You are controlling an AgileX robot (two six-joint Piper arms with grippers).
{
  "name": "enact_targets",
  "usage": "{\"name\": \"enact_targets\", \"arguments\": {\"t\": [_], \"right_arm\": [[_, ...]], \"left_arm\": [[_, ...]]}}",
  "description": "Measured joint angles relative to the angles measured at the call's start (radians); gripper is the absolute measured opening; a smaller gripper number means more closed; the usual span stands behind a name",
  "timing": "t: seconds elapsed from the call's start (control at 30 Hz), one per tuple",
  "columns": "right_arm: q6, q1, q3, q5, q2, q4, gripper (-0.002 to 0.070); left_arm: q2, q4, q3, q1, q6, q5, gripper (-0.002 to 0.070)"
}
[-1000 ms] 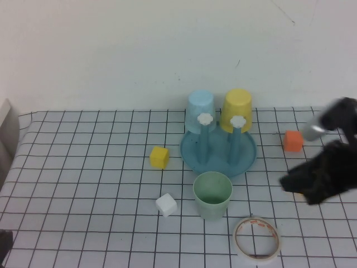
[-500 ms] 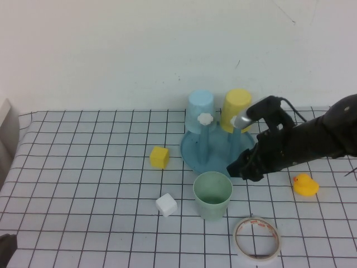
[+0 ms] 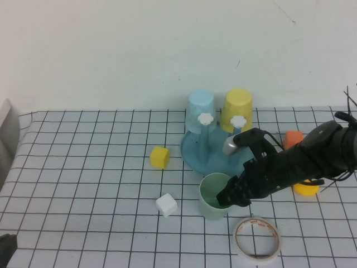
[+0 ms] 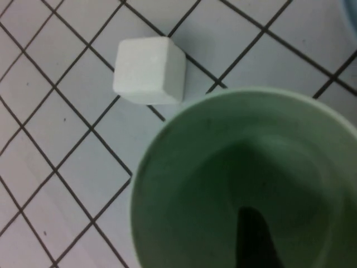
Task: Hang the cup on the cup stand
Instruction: Pick up the cup from the table, then adjust the cup with two arms
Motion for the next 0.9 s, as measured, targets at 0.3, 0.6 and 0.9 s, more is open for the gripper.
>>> {"name": "enact_targets", "arguments": {"t": [0.3,0.6,0.9], "right_arm": [[-0.005,0.002,-0.002,-0.008,0.004,0.016,0.0048],[-0.267,0.004,-0.002,0.007,-0.152,0.145,0.0027],[-0.826,0.053,-0.002,0.056,-0.481,0.522,0.0027]], "left_arm": [[0.0,0.0,0.0,0.0,0.0,0.0,-0.0001],[0.0,-0.016,0.0,0.0,-0.006,-0.023,-0.0001],[0.0,-0.205,0.0,0.0,0.198,-0.184,-0.0001]]}}
